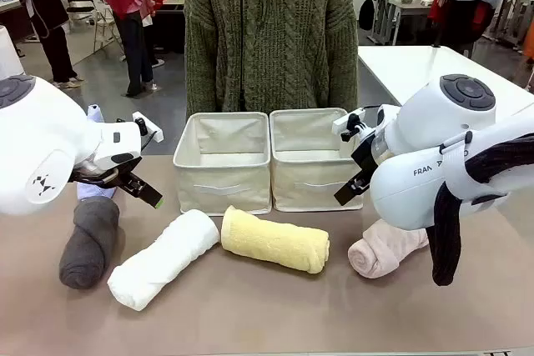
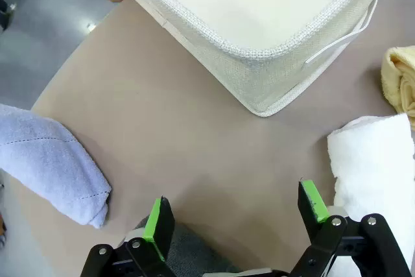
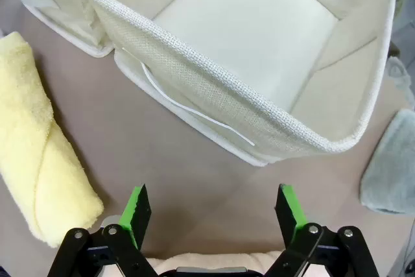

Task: Sort the towels based on their folding style.
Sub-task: Pick up one triangle-folded towel and place it in the left Fabric basket.

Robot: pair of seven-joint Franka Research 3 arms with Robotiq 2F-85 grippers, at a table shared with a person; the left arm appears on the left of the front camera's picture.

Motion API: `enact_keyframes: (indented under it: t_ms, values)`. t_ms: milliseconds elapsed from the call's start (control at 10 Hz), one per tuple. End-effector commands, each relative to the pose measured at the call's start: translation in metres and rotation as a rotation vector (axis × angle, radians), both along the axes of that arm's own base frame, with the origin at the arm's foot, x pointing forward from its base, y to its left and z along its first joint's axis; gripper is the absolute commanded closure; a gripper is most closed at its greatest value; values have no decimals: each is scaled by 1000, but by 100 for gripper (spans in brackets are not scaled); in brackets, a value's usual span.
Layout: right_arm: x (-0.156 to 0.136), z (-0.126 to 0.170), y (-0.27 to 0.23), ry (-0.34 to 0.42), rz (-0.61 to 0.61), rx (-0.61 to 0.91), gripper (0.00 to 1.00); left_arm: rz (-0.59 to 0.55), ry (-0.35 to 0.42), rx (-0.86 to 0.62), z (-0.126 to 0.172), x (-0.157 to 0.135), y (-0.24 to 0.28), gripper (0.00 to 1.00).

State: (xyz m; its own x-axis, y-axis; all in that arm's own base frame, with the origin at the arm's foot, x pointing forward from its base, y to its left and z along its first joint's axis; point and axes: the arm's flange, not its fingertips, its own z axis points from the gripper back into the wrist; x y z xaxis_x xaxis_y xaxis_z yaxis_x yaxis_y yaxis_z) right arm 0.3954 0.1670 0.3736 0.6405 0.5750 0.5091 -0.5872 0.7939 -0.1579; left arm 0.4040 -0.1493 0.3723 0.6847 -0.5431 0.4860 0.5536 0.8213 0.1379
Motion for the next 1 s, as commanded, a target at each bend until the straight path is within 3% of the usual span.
enact_keyframes:
  t_ms: [0,900]
  values:
    - [0,0,0,0,0,0,0,0,-1,0,0,0,0,0]
    - [0,0,0,0,0,0,0,0,-1,0,0,0,0,0]
